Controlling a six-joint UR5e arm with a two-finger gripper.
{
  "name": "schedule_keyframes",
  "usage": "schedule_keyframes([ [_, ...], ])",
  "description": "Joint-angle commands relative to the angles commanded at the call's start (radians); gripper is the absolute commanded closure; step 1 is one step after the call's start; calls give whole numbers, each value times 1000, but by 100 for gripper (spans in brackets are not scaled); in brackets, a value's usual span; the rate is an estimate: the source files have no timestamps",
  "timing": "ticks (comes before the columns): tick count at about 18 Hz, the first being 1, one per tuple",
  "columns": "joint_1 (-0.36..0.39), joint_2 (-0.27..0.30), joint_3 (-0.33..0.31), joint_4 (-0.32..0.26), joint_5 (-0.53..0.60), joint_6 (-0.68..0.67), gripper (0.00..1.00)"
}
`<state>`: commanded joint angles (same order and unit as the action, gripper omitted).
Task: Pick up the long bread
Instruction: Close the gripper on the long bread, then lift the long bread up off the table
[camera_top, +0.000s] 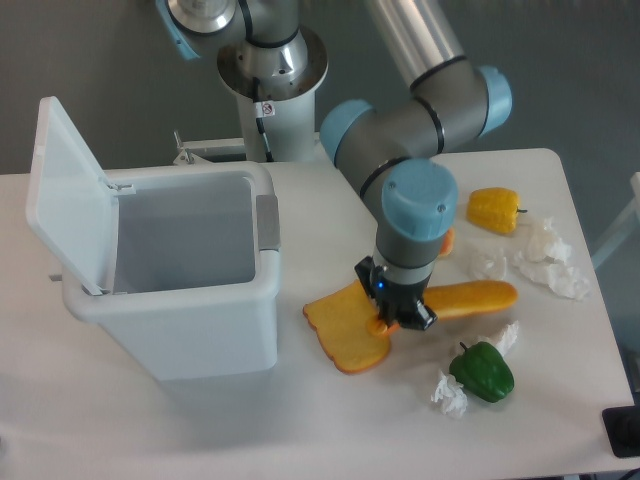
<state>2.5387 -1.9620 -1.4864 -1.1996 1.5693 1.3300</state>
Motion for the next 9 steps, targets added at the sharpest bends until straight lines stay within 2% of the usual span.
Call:
schedule_keyframes([
  [5,25,35,8,-14,0,-3,98],
  [9,57,57,18,-58,-8,9,98],
])
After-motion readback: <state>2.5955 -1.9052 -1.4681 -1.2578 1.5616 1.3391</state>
